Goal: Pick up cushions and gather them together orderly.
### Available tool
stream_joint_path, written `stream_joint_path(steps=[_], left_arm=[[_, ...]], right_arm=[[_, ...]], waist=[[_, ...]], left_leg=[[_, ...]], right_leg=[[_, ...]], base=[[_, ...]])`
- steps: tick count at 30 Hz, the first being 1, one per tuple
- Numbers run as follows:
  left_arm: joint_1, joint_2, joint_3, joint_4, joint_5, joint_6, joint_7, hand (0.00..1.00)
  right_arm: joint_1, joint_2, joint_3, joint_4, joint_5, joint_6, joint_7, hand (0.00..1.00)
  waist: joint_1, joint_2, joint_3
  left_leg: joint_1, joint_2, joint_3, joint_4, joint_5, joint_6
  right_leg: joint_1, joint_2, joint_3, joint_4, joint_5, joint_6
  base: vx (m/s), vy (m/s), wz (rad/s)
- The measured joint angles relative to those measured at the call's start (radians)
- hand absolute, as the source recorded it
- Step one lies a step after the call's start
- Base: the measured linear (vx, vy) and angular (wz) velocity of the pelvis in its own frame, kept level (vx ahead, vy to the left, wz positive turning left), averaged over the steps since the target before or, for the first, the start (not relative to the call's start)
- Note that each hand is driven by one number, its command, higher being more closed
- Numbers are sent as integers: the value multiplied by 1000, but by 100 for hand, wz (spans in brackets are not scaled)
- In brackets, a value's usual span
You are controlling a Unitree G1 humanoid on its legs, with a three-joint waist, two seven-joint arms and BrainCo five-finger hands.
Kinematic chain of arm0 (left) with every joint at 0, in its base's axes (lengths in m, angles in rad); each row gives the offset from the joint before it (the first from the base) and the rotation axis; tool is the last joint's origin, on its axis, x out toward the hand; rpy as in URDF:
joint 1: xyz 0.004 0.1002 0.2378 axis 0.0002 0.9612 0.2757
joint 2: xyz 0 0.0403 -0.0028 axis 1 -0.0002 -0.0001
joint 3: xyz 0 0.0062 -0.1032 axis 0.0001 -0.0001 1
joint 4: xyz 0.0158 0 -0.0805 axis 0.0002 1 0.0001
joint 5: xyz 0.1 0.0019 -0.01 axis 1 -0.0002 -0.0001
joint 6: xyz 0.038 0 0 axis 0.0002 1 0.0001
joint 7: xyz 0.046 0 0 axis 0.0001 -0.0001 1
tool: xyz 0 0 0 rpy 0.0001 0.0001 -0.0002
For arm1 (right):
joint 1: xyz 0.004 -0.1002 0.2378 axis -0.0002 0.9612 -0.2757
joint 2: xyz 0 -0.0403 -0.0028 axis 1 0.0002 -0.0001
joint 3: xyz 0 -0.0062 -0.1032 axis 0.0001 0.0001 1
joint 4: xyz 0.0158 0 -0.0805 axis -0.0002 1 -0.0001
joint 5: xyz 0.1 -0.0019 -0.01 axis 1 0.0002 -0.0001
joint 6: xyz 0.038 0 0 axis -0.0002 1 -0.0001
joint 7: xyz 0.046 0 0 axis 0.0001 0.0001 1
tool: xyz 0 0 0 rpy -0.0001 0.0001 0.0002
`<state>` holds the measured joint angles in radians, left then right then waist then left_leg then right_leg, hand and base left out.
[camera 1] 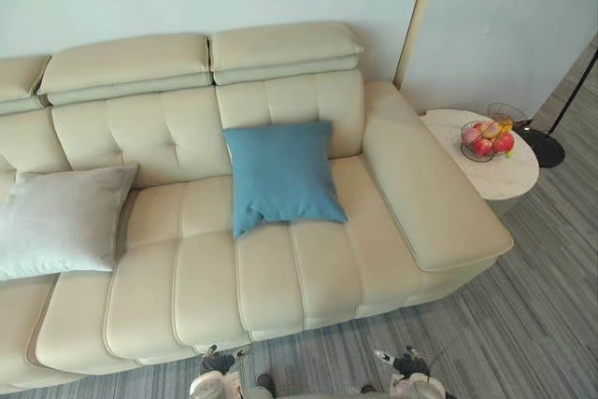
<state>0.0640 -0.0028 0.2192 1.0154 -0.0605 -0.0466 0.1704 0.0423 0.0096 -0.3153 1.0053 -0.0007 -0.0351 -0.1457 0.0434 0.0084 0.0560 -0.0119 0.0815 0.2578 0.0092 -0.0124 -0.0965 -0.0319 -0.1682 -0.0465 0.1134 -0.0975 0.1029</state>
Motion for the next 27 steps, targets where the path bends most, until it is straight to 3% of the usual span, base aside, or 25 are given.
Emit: stream_joint_path(steps=[11,18,24,25,27], left_arm=[[2,2,37,19,40,15,-22,0],[1,23,36,18,60,15,-44,0],[7,25,36,18,62,15,-44,0],[7,26,39,56,77,15,-44,0],[7,26,39,56,77,15,-44,0]], right_arm=[[3,-2,-77,36,1,17,16,0],[19,9,-77,36,1,19,20,0],[26,14,-96,33,2,23,22,0],[36,8,-114,45,0,27,21,0],[36,8,-114,45,0,27,21,0]], waist=[[-2,-9,4],[-4,-41,9],[-6,-40,8],[-3,-28,-12],[-3,-27,-12]], left_leg=[[96,8,44,-67,11,4],[119,12,118,-74,1,0],[121,10,123,-74,1,-1],[139,0,100,-110,5,2],[139,0,100,-110,5,2]], right_leg=[[51,23,32,-19,3,8],[34,31,85,-43,19,0],[33,30,87,-47,22,-2],[55,27,64,-66,21,-2],[55,27,64,-66,21,-2]], base=[[98,-9,-12],[-31,-4,-32],[-36,-20,-4],[0,0,0],[0,0,0]])
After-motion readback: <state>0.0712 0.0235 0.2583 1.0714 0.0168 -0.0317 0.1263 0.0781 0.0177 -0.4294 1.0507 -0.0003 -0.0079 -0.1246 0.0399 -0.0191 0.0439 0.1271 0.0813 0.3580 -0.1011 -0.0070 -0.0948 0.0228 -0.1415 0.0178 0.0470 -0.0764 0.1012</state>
